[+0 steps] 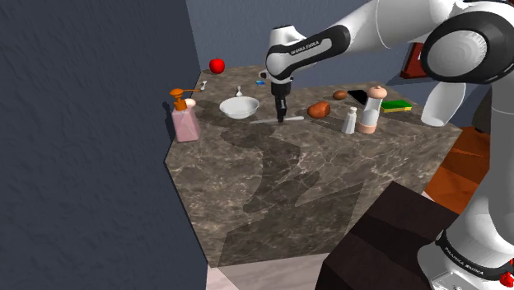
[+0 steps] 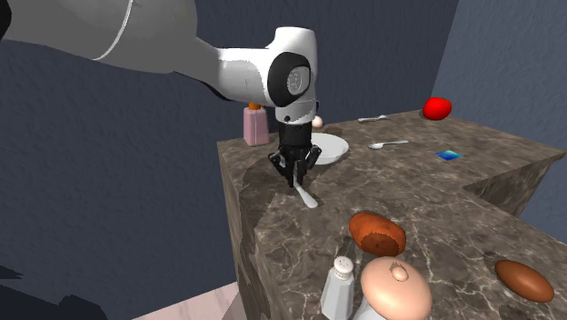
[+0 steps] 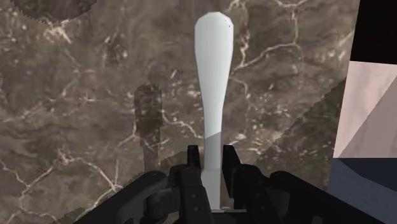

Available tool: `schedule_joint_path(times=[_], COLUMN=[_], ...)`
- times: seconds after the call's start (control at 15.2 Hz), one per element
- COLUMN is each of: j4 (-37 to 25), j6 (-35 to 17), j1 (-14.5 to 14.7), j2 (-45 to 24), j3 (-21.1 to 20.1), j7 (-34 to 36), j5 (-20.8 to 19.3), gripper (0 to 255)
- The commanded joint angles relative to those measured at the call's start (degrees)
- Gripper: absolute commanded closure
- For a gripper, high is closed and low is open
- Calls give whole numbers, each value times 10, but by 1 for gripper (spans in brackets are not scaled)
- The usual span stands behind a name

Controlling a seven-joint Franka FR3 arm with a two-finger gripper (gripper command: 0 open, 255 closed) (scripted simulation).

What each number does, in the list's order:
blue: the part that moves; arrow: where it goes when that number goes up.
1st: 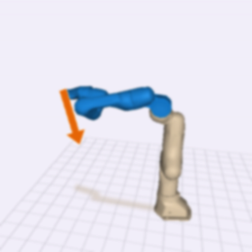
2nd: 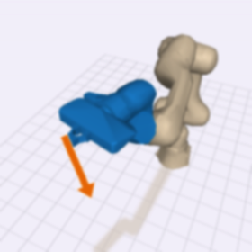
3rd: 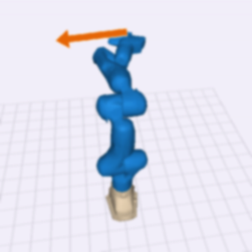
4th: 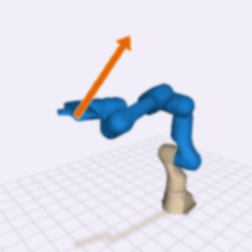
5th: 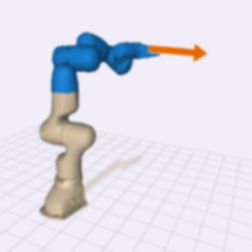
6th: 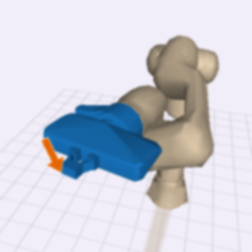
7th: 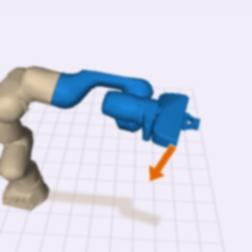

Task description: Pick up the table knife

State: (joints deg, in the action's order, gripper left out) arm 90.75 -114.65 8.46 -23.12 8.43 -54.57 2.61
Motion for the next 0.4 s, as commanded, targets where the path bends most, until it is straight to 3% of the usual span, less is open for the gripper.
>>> schedule_joint_path(times=[0.0,0.33], j4=[-11,-28], j6=[15,37], j1=[0,0], j2=[3,8], j3=[0,1], j7=[1,1], j5=[-1,-2], gripper=[255,255])
